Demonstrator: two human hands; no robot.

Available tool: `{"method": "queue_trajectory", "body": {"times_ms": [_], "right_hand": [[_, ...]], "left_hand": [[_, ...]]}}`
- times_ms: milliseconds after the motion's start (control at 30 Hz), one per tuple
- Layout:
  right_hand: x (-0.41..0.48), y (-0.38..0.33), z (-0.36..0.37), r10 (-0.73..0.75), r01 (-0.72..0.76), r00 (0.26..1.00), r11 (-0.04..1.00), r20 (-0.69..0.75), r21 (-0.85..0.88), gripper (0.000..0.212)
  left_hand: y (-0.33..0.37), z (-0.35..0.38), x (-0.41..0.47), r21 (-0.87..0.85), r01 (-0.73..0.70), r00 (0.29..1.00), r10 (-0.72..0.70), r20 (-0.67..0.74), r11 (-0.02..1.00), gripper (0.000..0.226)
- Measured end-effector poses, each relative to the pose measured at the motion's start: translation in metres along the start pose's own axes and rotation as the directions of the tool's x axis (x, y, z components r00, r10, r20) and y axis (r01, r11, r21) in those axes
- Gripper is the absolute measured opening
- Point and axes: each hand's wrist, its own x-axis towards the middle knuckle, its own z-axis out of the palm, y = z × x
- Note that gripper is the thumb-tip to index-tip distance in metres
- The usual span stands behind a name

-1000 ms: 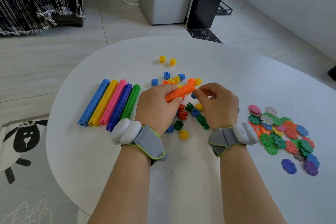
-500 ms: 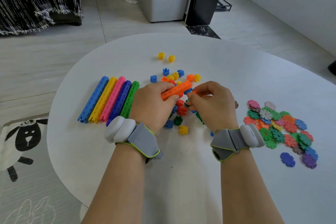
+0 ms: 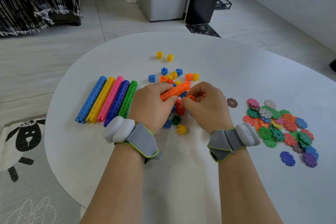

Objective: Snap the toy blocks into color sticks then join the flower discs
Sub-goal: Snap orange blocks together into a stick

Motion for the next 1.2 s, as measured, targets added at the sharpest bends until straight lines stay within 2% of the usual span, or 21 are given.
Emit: {"method": "queue_trajectory", "body": {"times_ms": [267, 433, 500, 600, 700, 967, 1200], "right_hand": [[0.000, 0.001, 0.000, -0.005, 0.004, 0.999, 0.999, 0.040, 0.046, 0.018], [0.002, 0.004, 0.001, -0.022, 0.028, 0.997, 0.997, 0.080, -0.074, 0.025], [0.002, 0.005, -0.001, 0.000, 0.000, 1.000, 1.000, 0.002, 0.016, 0.018], [0.002, 0.005, -0.007, 0.084, -0.045, 0.990, 0.952, -0.117, 0.303, 0.011], [0.003, 0.006, -0.010, 0.119, -0.056, 0.988, 0.866, -0.096, 0.496, 0.015], [0.004, 0.008, -0.012, 0.113, -0.083, 0.993, 0.829, -0.021, 0.553, 0.021], [0.003, 0.007, -0.014, 0.075, -0.077, 0.997, 0.831, 0.025, 0.551, 0.016]], "left_hand": [[-0.001, 0.000, 0.000, 0.022, 0.003, 1.000, -0.003, -0.008, 1.000, 0.022], [0.001, 0.000, 0.000, 0.035, 0.009, 1.000, -0.009, -0.001, 0.999, 0.022], [0.000, -0.001, 0.000, 0.034, 0.017, 1.000, -0.017, 0.003, 0.999, 0.023], [-0.001, -0.002, 0.000, 0.043, 0.021, 1.000, -0.022, 0.020, 0.999, 0.024], [0.000, -0.002, 0.000, 0.040, 0.008, 0.999, -0.010, 0.040, 0.999, 0.025], [0.000, -0.003, 0.000, 0.060, 0.003, 0.997, -0.007, 0.080, 0.998, 0.029], [0.001, -0.005, -0.002, 0.073, -0.023, 0.997, 0.018, 0.070, 0.997, 0.027]]}}
